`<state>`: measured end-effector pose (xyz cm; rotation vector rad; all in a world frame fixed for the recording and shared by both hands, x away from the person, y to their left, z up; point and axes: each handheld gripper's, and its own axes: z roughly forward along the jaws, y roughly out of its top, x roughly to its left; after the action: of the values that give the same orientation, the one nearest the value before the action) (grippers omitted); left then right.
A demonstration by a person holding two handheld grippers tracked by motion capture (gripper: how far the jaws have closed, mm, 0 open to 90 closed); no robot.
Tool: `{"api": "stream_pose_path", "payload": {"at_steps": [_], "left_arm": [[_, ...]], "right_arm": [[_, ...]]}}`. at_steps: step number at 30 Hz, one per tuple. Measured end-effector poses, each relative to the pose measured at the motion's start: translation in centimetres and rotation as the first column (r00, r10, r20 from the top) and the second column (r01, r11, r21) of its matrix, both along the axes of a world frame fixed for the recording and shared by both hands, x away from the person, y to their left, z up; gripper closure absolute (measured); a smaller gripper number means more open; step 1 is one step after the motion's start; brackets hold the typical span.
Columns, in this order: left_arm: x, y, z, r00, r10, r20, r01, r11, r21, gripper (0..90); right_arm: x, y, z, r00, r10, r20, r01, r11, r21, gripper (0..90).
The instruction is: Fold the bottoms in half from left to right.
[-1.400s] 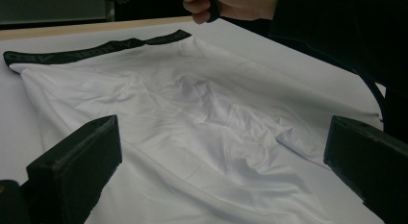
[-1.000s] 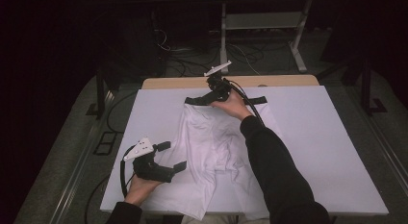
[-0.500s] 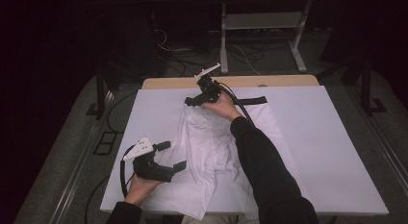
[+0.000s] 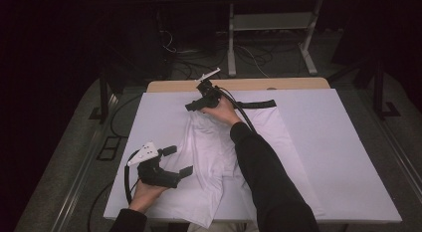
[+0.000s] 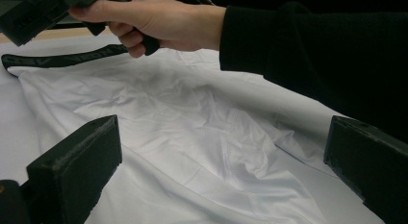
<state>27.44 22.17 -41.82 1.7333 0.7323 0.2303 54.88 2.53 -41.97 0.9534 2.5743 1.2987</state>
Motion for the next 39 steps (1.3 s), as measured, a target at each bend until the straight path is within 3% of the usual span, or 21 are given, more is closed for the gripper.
{"api": "stream_pose_path", "payload": {"at_steps": [7,13,15,18,20,23,24,33,35,37,38,39], "left_arm": [[0.0,0.1,0.0,1.0,0.003,0.004,-0.003,1.0,-0.005,0.0],[0.0,0.1,0.0,1.0,0.004,0.005,-0.004,1.0,-0.008,0.0],[0.1,0.1,0.0,1.0,0.004,0.005,-0.004,1.0,-0.009,0.0],[0.1,0.1,0.0,1.0,0.006,0.005,-0.006,0.9999,-0.011,0.0],[0.1,0.2,0.0,1.0,0.007,0.005,-0.007,0.9999,-0.013,0.0],[0.1,0.2,0.1,1.0,0.007,0.006,-0.007,0.9999,-0.013,0.0],[0.1,0.2,0.1,1.0,0.006,0.006,-0.006,0.9999,-0.013,0.0],[0.1,0.1,0.0,0.9999,0.009,0.003,-0.009,0.9999,-0.009,0.0],[0.1,0.1,0.0,0.9999,0.011,0.003,-0.011,0.9999,-0.006,0.0],[0.1,0.1,-0.1,0.9999,0.011,-0.002,-0.011,0.9998,-0.016,0.0],[0.1,0.1,-0.1,0.9999,0.011,-0.002,-0.011,0.9998,-0.016,0.0],[0.0,0.0,-0.2,0.9999,0.007,-0.011,-0.007,0.9999,-0.013,0.0]], "right_arm": [[0.4,0.5,-1.0,0.9998,-0.019,-0.007,0.018,0.9998,-0.005,0.0],[0.6,0.8,-2.0,0.9995,-0.028,-0.014,0.028,0.9996,-0.007,6.0],[0.8,1.0,-2.5,0.9989,-0.035,-0.032,0.035,0.9994,-0.005,14.0],[0.9,1.3,-2.7,0.9986,-0.041,-0.035,0.041,0.9992,-0.007,17.7],[0.8,1.7,-3.1,0.9986,-0.047,-0.025,0.046,0.9986,-0.027,28.1],[0.8,2.0,-3.3,0.9981,-0.059,-0.019,0.058,0.997,-0.051,32.2],[0.8,2.2,-3.4,0.9971,-0.076,-0.006,0.075,0.995,-0.066,38.0],[0.8,2.8,-3.2,0.9908,-0.123,0.057,0.13,0.9826,-0.133,58.2],[0.8,2.7,-3.2,0.9894,-0.136,0.05,0.142,0.9805,-0.136,62.5],[1.1,2.1,-3.0,0.9902,-0.139,-0.004,0.138,0.9844,-0.11,69.1],[1.1,2.1,-3.0,0.9902,-0.139,-0.004,0.138,0.9844,-0.11,69.1],[1.4,1.6,-3.0,0.9885,-0.141,-0.055,0.136,0.9873,-0.082,76.0]]}}
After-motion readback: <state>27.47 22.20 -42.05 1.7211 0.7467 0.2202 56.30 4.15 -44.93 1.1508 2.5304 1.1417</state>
